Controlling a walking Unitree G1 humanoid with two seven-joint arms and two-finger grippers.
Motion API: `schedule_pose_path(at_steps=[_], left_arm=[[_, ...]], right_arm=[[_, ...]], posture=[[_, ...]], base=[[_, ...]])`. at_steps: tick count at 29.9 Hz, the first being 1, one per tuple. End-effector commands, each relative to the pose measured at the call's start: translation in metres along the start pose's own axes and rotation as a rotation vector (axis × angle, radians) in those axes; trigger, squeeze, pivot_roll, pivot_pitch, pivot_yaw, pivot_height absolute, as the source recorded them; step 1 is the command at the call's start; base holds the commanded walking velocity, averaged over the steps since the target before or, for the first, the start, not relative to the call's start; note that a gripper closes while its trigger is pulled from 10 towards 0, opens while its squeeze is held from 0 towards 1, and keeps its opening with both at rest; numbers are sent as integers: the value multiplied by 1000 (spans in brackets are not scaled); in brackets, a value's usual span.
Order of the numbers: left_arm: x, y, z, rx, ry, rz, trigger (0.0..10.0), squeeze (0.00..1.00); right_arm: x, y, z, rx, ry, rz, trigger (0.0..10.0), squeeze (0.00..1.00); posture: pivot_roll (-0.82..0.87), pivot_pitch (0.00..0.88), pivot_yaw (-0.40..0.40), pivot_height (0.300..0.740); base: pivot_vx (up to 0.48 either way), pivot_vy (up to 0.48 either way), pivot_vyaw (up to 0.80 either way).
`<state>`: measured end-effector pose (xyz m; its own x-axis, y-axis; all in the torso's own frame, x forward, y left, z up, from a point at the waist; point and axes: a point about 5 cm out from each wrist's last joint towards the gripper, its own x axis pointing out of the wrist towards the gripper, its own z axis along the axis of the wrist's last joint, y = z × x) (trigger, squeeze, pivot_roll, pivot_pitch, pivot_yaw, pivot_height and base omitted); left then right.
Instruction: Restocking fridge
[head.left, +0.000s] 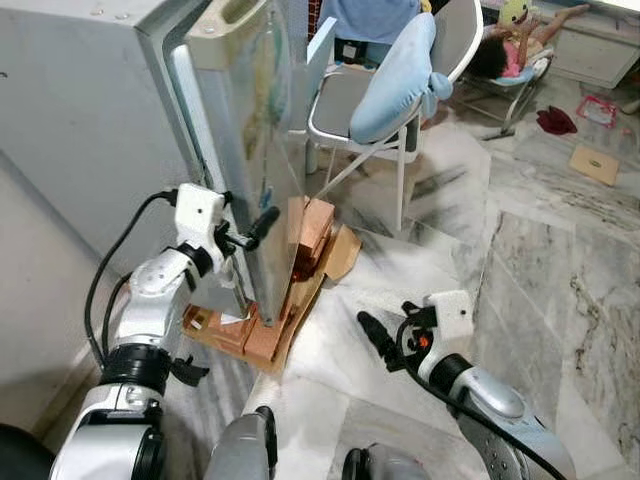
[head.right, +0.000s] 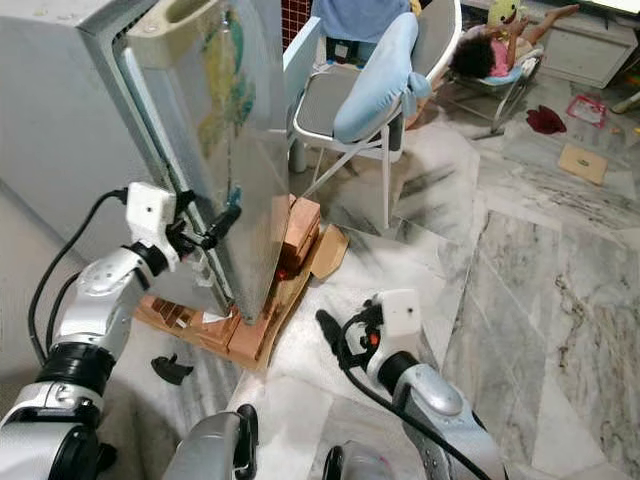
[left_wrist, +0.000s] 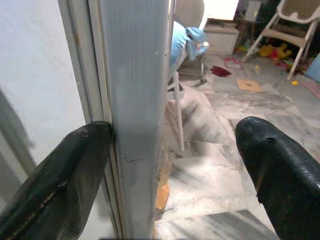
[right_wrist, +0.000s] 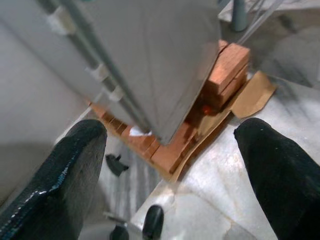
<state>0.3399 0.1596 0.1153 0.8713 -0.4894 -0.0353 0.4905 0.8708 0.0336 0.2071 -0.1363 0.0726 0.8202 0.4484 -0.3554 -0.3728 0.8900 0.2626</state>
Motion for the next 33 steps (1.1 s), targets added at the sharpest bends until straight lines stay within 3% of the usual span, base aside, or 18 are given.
schedule_pose_path(at_steps=[1, 5, 8, 13, 15, 16, 17, 19, 20, 23, 24, 25, 27, 29, 30, 31, 32, 33], left_arm=[[7, 0, 10, 34, -20, 1, 10000, 0], [17, -8, 10, 72, -5, -2, 10000, 0], [33, -28, 16, 85, -20, -74, 10000, 0], [62, -90, 37, 107, -95, -310, 10000, 0], [69, -131, 46, 134, -136, -466, 10000, 0], [69, -148, 49, 149, -154, -538, 10000, 0], [69, -148, 49, 149, -154, -538, 10000, 0], [63, -178, 49, 168, -186, -663, 10000, 0], [62, -180, 48, 170, -188, -673, 10000, 0], [59, -169, 41, 182, -181, -621, 10000, 0], [58, -159, 38, 177, -171, -577, 10000, 0], [57, -135, 33, 167, -154, -468, 10000, 0], [56, -129, 32, 166, -151, -442, 10000, 0], [52, -106, 28, 158, -136, -350, 10000, 0], [44, -83, 23, 119, -122, -255, 10000, 0], [41, -77, 22, 108, -119, -231, 10000, 0], [30, -61, 13, 88, -99, -149, 10000, 0], [30, -61, 13, 88, -99, -149, 10000, 0]], right_arm=[[-2, 2, 2, -17, -5, 13, 10000, 0], [-1, -1, -1, -19, 3, 13, 10000, 0], [3, -8, -6, -13, 6, 4, 10000, 0], [9, -15, -16, -7, 16, 6, 10000, 0], [11, -18, -19, -10, 20, 1, 10000, 0], [12, -19, -21, -10, 21, -2, 10000, 0], [12, -19, -21, -10, 21, -2, 10000, 0], [13, -22, -24, -13, 18, -8, 10000, 0], [13, -23, -25, -14, 16, -9, 10000, 0], [11, -27, -29, -14, 15, -14, 10000, 0], [11, -28, -31, -13, 15, -16, 10000, 0], [10, -31, -35, -12, 16, -18, 10000, 0], [10, -31, -36, -12, 17, -19, 10000, 0], [11, -34, -39, -13, 19, -20, 10000, 0], [14, -37, -43, -13, 26, -23, 10000, 0], [14, -37, -44, -13, 27, -24, 10000, 0], [17, -39, -47, -14, 33, -26, 10000, 0], [17, -39, -47, -14, 33, -26, 10000, 0]], posture=[[-76, 125, -20, 740], [-68, 115, -24, 740], [-66, 109, -27, 740], [-63, 93, -30, 740], [-68, 88, -29, 740], [-69, 87, -28, 740], [-69, 87, -28, 740], [-81, 85, -20, 740], [-82, 86, -19, 740], [-81, 87, -18, 740], [-76, 91, -19, 740], [-72, 93, -21, 740], [-70, 93, -22, 740], [-63, 93, -26, 740], [-61, 92, -26, 740], [-59, 92, -26, 740], [-61, 90, -27, 740], [-61, 90, -27, 740]], base=[[0, 0, 0], [0, 0, 0], [0, 0, 0], [0, 0, 0], [0, 0, 0], [0, 0, 0], [0, 0, 0], [0, 0, 0], [0, 0, 0], [0, 0, 0], [0, 0, 0], [0, 0, 0], [0, 0, 0], [0, 0, 0], [0, 0, 0], [0, 0, 0], [0, -446, 0], [0, -446, 0]])
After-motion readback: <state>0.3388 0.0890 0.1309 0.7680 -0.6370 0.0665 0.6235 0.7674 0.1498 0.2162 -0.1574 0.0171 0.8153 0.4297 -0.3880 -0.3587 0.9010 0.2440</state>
